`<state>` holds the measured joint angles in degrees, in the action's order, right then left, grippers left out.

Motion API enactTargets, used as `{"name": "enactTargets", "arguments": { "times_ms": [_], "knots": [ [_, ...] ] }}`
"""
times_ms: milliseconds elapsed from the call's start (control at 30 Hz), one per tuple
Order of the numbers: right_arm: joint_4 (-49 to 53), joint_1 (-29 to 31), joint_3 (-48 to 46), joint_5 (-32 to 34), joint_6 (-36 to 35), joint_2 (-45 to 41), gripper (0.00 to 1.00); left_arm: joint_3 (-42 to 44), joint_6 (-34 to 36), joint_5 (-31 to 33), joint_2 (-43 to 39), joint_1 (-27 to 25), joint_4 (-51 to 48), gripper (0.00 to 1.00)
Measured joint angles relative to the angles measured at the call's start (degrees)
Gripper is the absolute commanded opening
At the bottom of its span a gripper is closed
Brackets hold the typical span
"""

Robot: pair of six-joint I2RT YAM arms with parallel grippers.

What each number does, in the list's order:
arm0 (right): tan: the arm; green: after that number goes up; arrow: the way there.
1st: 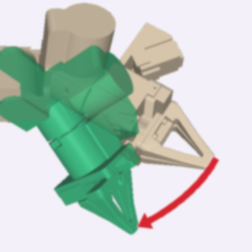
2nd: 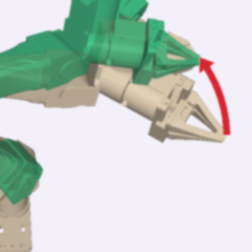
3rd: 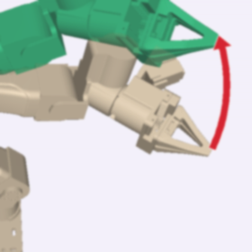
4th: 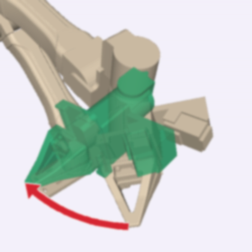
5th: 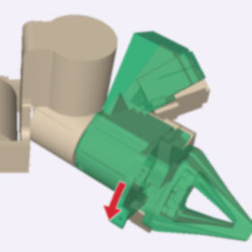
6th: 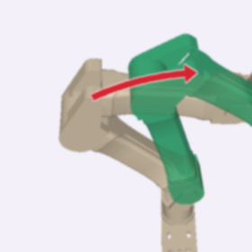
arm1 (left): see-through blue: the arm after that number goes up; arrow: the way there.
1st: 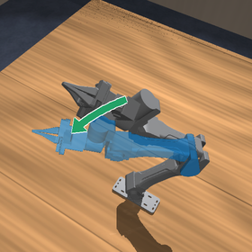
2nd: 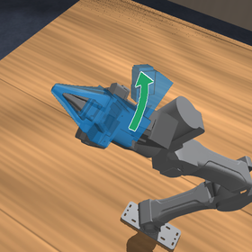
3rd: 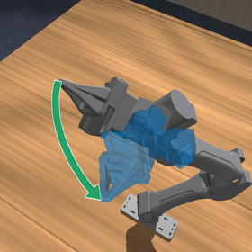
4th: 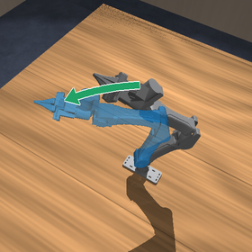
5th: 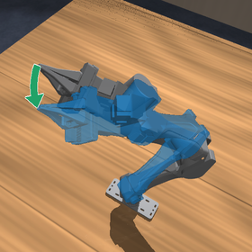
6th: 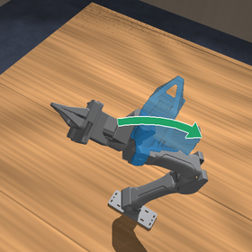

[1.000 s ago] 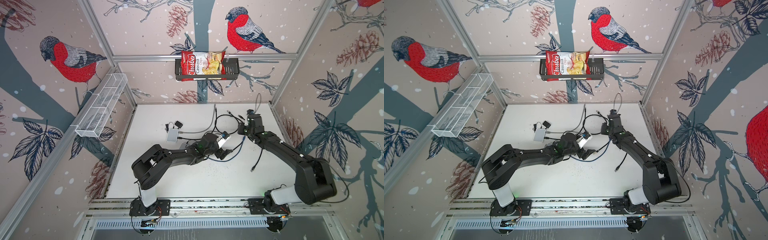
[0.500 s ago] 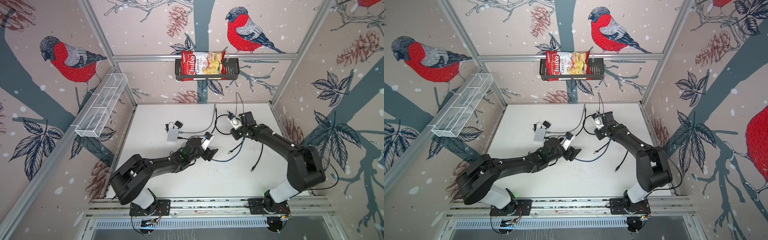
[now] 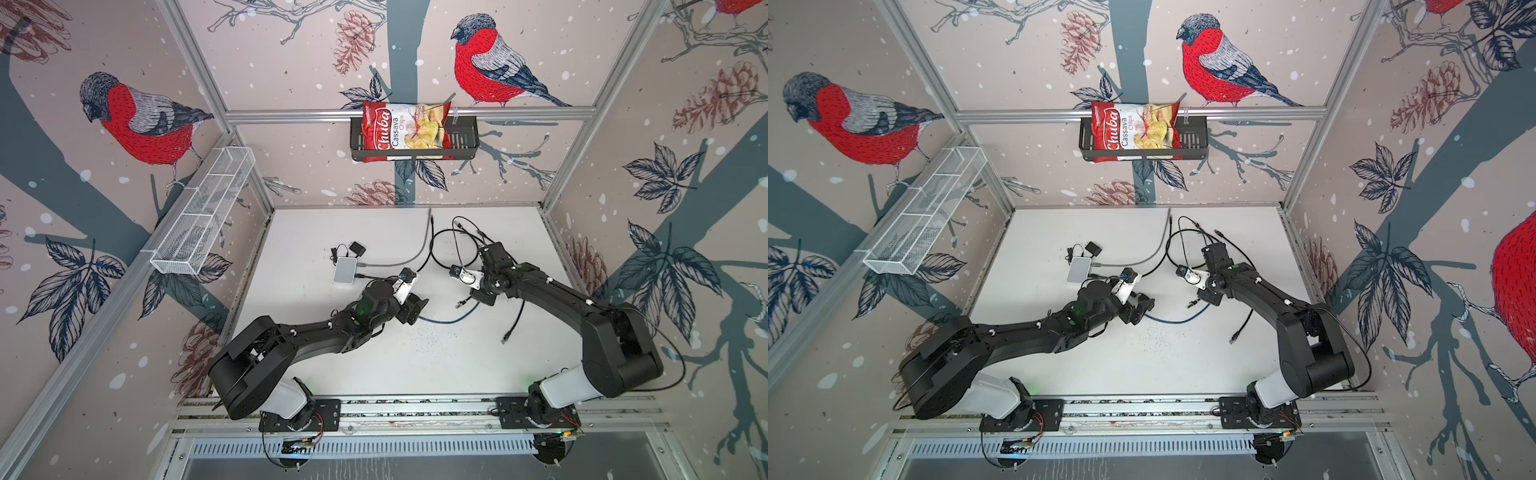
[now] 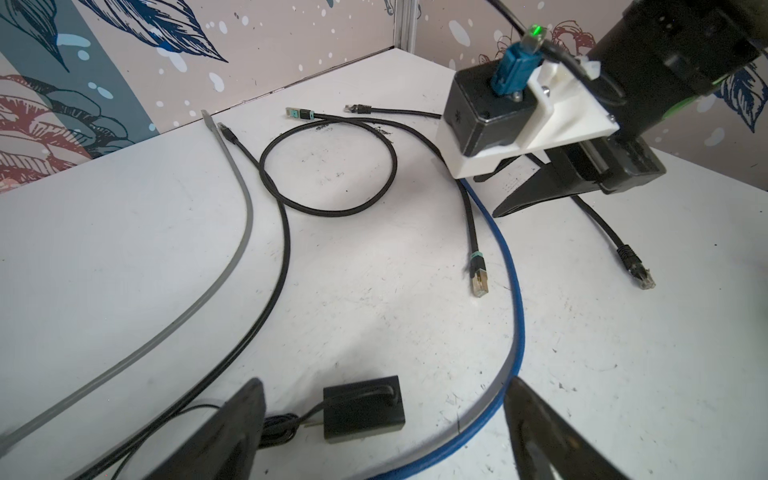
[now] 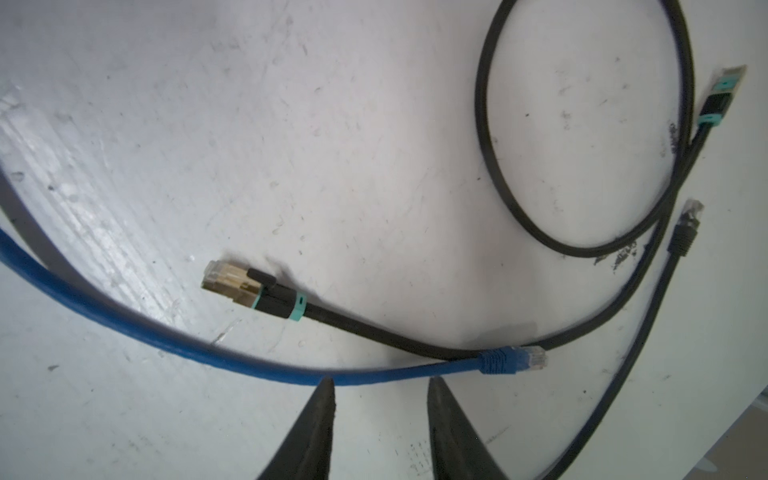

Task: Insert the plug into the switch port
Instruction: 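Slide the right gripper to the black cable's green-banded plug and grasp it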

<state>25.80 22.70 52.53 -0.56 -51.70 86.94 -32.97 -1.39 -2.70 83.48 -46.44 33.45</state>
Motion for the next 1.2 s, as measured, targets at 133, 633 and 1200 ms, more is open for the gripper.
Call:
{"name": "enactTargets", "arguments": {
  "times_ms": [133, 633, 1200],
  "knots": [
    [-0.04, 0.00, -0.55, -0.46, -3.63, 2.05, 0.39, 0.22, 0.00, -0.04, 0.02, 0.20, 1.22, 0.88],
    [-1.68, 0.07, 1.09, -5.27, -8.66, 9.31, 0.35, 0.74, -0.04, -0.09, -0.02, 0.59, 1.92, 0.89],
    [-5.88, 1.70, 3.32, -11.30, -9.64, 13.75, 0.01, 1.44, -0.07, 0.44, -0.83, 1.11, 1.90, 0.89]
  ]
}}
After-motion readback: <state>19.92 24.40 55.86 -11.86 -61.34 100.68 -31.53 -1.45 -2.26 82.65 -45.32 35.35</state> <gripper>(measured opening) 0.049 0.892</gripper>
